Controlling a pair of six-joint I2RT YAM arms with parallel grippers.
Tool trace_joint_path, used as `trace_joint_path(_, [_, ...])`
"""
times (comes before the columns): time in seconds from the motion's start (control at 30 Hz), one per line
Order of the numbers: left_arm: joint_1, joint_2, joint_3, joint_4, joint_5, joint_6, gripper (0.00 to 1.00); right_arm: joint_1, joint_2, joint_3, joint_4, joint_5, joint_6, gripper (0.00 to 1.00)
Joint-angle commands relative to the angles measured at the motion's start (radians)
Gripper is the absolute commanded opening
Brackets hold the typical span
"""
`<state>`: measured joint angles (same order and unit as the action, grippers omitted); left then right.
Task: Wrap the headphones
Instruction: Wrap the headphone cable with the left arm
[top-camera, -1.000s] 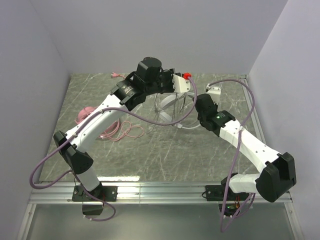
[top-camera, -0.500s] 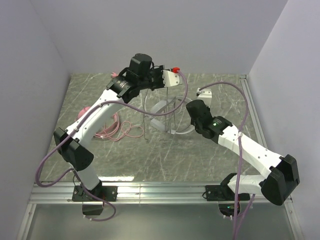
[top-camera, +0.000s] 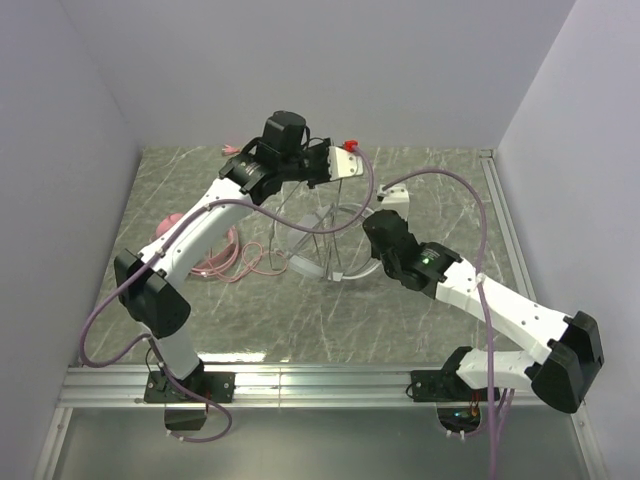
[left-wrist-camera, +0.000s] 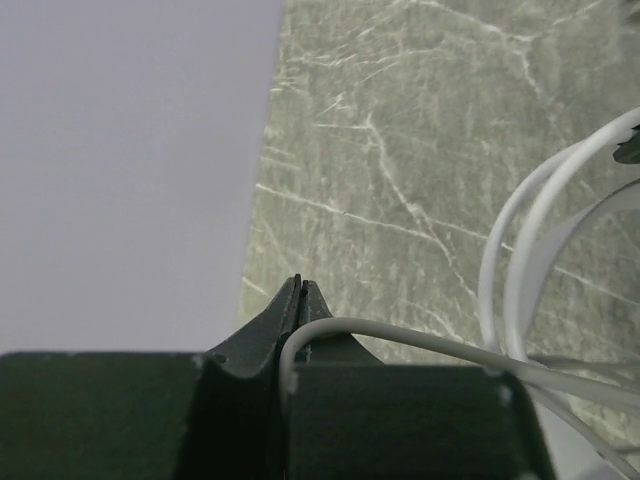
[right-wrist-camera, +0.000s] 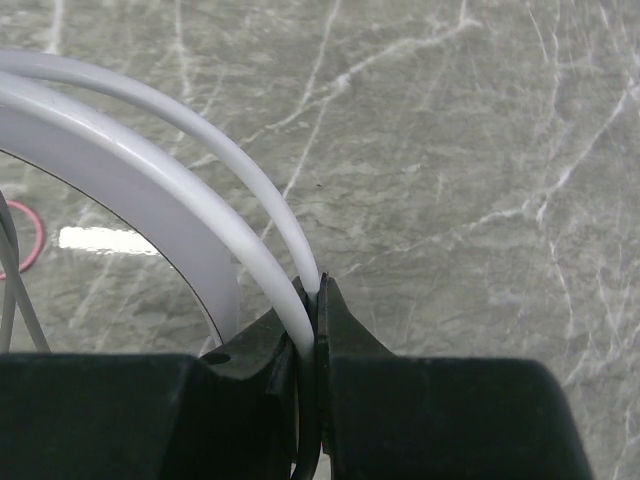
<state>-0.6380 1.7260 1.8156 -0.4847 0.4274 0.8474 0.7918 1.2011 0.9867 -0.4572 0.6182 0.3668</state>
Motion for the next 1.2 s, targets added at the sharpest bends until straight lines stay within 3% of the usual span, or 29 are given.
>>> trace_joint_path(0.0, [0.040, -0.008, 0.021, 0.136, 0.109, -0.057, 0.00, 0.043, -0.058, -0.019, 0.043, -0.052, -0.051, 0.00])
trace_joint_path(0.23, [0.087, 0.023, 0.019, 0.144, 0.224, -0.146, 0.00, 0.070, -0.118, -0.043, 0.058, -0.093, -0.078, 0.00])
trace_joint_path(0.37, [0.148, 0.030, -0.044, 0.272, 0.350, -0.328, 0.01, 0.076, -0.167, -0.060, 0.071, -0.136, -0.098, 0.00])
trace_joint_path(0.5, [0.170, 0.059, -0.059, 0.319, 0.468, -0.413, 0.01, 0.086, -0.175, -0.046, 0.060, -0.147, -0.118, 0.00])
trace_joint_path(0.8, [0.184, 0.090, -0.079, 0.334, 0.501, -0.485, 0.01, 0.089, -0.227, -0.046, 0.052, -0.182, -0.129, 0.00])
trace_joint_path(1.17, [0.219, 0.080, -0.249, 0.566, 0.584, -0.642, 0.01, 0.089, -0.285, 0.020, 0.022, -0.247, -0.115, 0.00])
